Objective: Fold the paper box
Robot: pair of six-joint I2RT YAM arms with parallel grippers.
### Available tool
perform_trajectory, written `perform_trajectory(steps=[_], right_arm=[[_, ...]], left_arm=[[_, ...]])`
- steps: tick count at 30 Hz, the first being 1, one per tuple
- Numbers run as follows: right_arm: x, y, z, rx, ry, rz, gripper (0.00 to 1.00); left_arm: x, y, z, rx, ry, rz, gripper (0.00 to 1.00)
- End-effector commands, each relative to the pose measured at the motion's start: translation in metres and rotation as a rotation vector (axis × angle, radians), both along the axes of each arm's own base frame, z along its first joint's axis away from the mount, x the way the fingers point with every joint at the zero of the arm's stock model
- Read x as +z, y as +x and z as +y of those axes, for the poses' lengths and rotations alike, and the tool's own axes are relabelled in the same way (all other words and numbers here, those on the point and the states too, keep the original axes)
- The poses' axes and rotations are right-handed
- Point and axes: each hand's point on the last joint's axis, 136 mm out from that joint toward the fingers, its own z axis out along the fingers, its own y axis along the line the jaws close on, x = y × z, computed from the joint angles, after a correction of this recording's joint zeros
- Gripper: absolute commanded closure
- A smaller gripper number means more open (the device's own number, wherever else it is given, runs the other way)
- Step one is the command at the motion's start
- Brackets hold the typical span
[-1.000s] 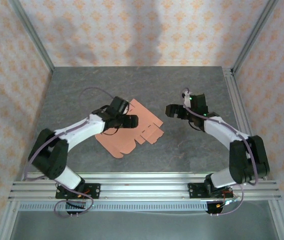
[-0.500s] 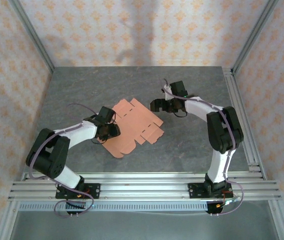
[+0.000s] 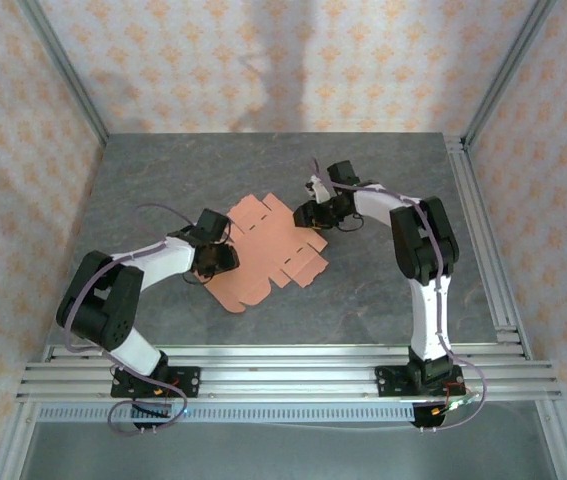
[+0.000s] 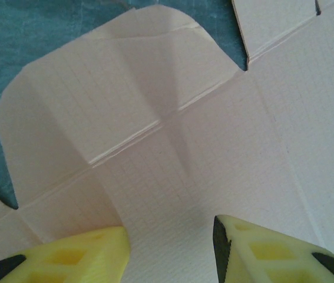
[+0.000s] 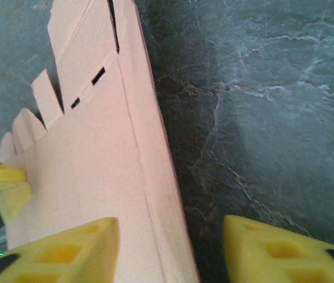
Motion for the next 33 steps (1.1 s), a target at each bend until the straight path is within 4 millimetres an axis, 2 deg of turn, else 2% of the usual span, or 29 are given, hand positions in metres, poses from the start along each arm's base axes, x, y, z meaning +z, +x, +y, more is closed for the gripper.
perform_trajectory(steps=[1, 9, 14, 17, 20, 25, 29, 33], right_arm=[[0.009, 0.001, 0.014, 0.048, 0.074, -0.003, 0.61], [0.011, 0.005, 0.016, 0.053, 0.089, -0.029, 0.99], [0.015, 0.008, 0.009, 0.035, 0.043, -0.075, 1.00], [0.021, 0.012, -0.002, -0.005, -0.020, -0.136, 0.95], [0.022, 0.014, -0.021, -0.063, -0.147, -0.210, 0.97], [0.024, 0.009, -0.051, -0.120, -0.390, -0.341, 1.00], [0.028, 0.004, -0.065, -0.135, -0.585, -0.457, 1.00], [0.030, 0.002, -0.069, -0.160, -0.755, -0.578, 1.00]], left_arm=[[-0.036, -0.032, 0.014, -0.013, 0.057, 0.147, 0.54], [-0.037, -0.031, 0.012, -0.018, 0.047, 0.146, 0.54], [-0.028, -0.024, 0.006, -0.027, 0.016, 0.113, 0.52], [-0.011, -0.017, -0.001, -0.019, -0.030, 0.059, 0.44], [0.011, -0.008, -0.004, 0.003, -0.064, -0.006, 0.35], [0.035, 0.000, 0.000, 0.048, -0.064, -0.076, 0.30], [0.041, 0.001, 0.005, 0.069, -0.046, -0.090, 0.27], [0.042, 0.001, 0.007, 0.082, -0.045, -0.095, 0.26]])
